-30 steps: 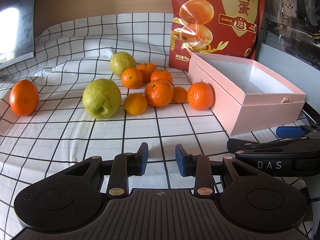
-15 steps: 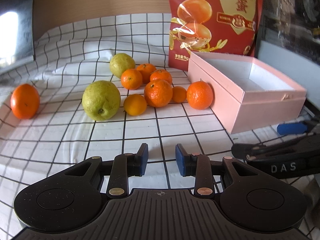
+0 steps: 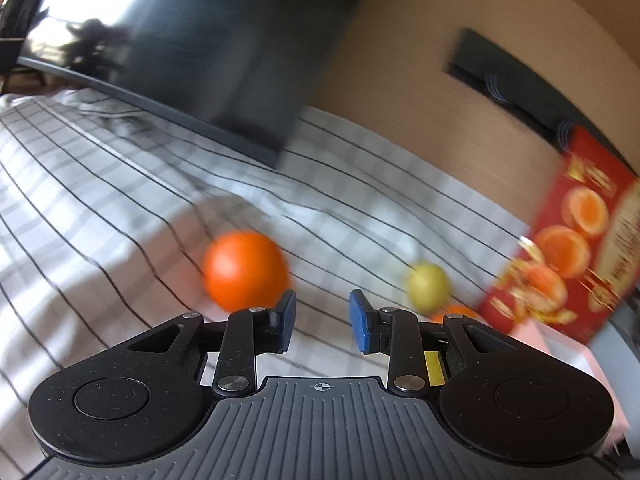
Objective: Organize fruits
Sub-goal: 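Move the left tool to the large orange and close on it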
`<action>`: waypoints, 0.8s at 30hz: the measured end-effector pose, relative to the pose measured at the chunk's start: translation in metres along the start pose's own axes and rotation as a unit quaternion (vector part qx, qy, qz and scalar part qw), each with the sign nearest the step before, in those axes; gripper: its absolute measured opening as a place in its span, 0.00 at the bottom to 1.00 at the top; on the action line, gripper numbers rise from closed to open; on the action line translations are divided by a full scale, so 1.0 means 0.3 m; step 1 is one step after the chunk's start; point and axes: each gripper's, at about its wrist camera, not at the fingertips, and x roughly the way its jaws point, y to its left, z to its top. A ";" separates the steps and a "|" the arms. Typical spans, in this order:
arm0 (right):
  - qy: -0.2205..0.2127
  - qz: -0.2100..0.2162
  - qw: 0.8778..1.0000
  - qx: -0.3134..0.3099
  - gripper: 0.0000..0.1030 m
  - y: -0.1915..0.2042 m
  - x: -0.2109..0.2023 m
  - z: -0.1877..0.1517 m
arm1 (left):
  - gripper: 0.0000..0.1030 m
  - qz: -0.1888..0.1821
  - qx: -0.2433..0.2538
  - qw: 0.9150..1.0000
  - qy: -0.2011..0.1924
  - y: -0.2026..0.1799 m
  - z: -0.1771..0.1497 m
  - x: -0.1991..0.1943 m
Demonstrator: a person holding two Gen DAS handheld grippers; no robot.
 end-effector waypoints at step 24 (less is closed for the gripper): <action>-0.051 0.073 0.991 -0.101 0.99 0.265 -0.020 0.087 | 0.47 0.087 0.042 0.992 0.080 -0.056 0.174 0.362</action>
